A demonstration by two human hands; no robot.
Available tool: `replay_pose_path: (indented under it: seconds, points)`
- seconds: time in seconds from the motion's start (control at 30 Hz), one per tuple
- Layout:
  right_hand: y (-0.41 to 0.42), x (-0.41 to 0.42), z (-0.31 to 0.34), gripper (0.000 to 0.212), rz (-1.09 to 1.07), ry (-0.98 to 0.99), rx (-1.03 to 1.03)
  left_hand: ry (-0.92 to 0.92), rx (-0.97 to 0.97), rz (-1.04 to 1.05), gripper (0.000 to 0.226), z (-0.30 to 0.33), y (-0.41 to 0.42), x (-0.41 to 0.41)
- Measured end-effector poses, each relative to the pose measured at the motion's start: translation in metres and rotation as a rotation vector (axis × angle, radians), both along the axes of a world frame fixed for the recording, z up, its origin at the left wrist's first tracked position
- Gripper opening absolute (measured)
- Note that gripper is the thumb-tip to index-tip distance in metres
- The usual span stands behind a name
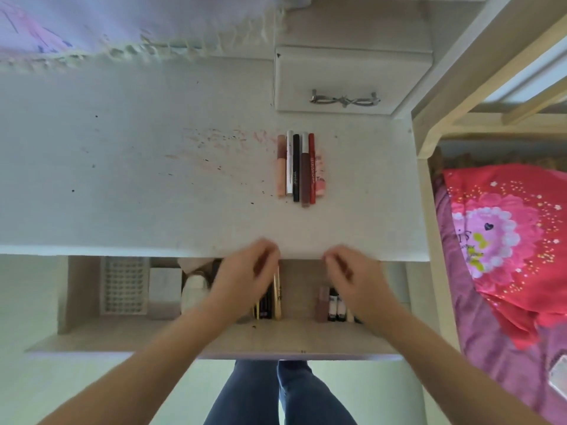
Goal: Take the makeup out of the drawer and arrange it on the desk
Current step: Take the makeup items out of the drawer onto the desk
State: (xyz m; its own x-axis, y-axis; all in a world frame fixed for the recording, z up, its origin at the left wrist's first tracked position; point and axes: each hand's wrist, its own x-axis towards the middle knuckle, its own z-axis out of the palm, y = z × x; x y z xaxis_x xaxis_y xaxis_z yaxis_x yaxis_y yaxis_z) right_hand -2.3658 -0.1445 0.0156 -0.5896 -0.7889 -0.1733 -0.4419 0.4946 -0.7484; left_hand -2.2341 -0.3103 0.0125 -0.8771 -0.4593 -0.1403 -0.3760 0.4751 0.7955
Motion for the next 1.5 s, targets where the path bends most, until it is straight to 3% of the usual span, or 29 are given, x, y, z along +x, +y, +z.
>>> replay_pose_path:
  seconds: [0.13, 0.27, 0.37, 0.5, 0.53, 0.67, 0.8, 0.93, 1.03, 1.17, 1.5]
  points:
    - [0.038, 0.034, -0.058, 0.033, 0.117, 0.017, 0.427, -0.289, -0.152, -0.124, 0.029, -0.069, 0.035, 0.036]
    - [0.035, 0.028, -0.090, 0.036, 0.141, 0.140, 0.577, -0.633, -0.339, -0.147, 0.052, -0.106, 0.040, 0.012]
    - [0.029, 0.027, -0.101, 0.032, 0.201, 0.203, 0.643, -0.727, -0.393, -0.137, 0.054, -0.110, 0.046, 0.000]
    - [0.030, 0.029, -0.105, 0.031, 0.153, 0.175, 0.587, -0.543, -0.485, -0.089, 0.043, -0.103, 0.048, -0.002]
    - [0.031, 0.030, -0.104, 0.031, 0.152, 0.140, 0.568, -0.474, -0.446, -0.079, 0.038, -0.101, 0.050, 0.000]
    - [0.033, 0.037, -0.087, 0.033, 0.194, 0.029, 0.487, -0.348, 0.005, 0.018, 0.025, -0.079, 0.060, 0.008]
    - [0.019, 0.022, -0.036, 0.027, 0.164, -0.047, 0.273, -0.137, 0.059, 0.040, 0.027, -0.036, 0.048, 0.009]
    - [-0.016, -0.037, 0.028, 0.011, -0.021, -0.084, 0.011, 0.105, 0.108, 0.260, 0.022, 0.022, -0.007, -0.023]
    - [-0.051, -0.094, 0.040, 0.009, -0.163, -0.038, -0.030, 0.086, 0.079, 0.335, 0.020, 0.032, -0.065, -0.070]
    - [-0.088, -0.139, 0.017, 0.019, -0.221, -0.019, 0.079, -0.022, 0.058, 0.387, 0.022, 0.009, -0.108, -0.126]
    - [-0.093, -0.129, 0.010, 0.025, -0.267, 0.100, 0.045, -0.076, -0.021, 0.342, 0.032, 0.001, -0.102, -0.137]
